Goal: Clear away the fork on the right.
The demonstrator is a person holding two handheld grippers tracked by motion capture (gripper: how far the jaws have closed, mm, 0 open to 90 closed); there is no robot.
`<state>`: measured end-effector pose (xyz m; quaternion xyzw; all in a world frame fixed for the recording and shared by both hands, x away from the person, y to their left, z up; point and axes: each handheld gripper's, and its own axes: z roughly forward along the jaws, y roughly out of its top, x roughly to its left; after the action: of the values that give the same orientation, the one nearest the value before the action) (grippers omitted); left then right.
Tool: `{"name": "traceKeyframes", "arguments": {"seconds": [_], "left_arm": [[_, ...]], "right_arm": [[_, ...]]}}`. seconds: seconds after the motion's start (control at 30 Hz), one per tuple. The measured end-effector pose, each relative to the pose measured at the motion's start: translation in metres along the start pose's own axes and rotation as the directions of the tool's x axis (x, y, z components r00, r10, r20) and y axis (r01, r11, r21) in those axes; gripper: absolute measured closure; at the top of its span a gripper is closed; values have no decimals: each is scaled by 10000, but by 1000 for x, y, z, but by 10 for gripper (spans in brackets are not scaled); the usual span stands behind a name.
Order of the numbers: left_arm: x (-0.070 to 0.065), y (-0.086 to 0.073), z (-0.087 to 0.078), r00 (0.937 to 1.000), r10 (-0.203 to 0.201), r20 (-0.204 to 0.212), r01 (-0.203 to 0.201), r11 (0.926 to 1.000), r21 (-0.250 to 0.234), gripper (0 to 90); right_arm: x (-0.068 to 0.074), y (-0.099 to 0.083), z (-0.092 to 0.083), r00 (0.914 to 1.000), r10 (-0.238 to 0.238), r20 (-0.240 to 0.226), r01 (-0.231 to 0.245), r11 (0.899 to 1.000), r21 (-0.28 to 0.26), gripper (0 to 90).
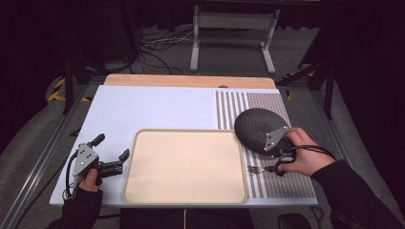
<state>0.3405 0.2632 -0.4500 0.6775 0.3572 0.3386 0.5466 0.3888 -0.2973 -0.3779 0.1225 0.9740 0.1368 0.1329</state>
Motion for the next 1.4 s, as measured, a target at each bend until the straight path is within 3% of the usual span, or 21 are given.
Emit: {"name": "traceKeyframes", "arguments": {"seconds": [0.43,0.77,0.9,1.07,1.13,1.4], "left_arm": [[0,0,0,10000,-40,-4,40,10000,-9,2],[0,0,1,10000,-41,9,41,10000,-4,2],[0,0,1,10000,-52,22,52,10000,2,2],[0,0,1,10000,-57,7,57,10000,-3,2],[0,0,1,10000,-62,25,62,10000,4,2],[0,0,1,10000,-79,8,79,10000,-7,2]], "right_arm": [[-1,0,5,9974,-532,-477,582,9922,1100,122],[-2,-4,11,9942,-465,-966,621,9843,1652,202],[-2,-4,17,9864,-964,-1330,1199,9759,1822,289],[-1,-5,22,9793,-1172,-1650,1520,9643,2169,392],[-1,-4,25,9754,-1195,-1853,1655,9522,2567,473],[-4,-3,32,9563,-1866,-2250,2521,9163,3113,643]]}}
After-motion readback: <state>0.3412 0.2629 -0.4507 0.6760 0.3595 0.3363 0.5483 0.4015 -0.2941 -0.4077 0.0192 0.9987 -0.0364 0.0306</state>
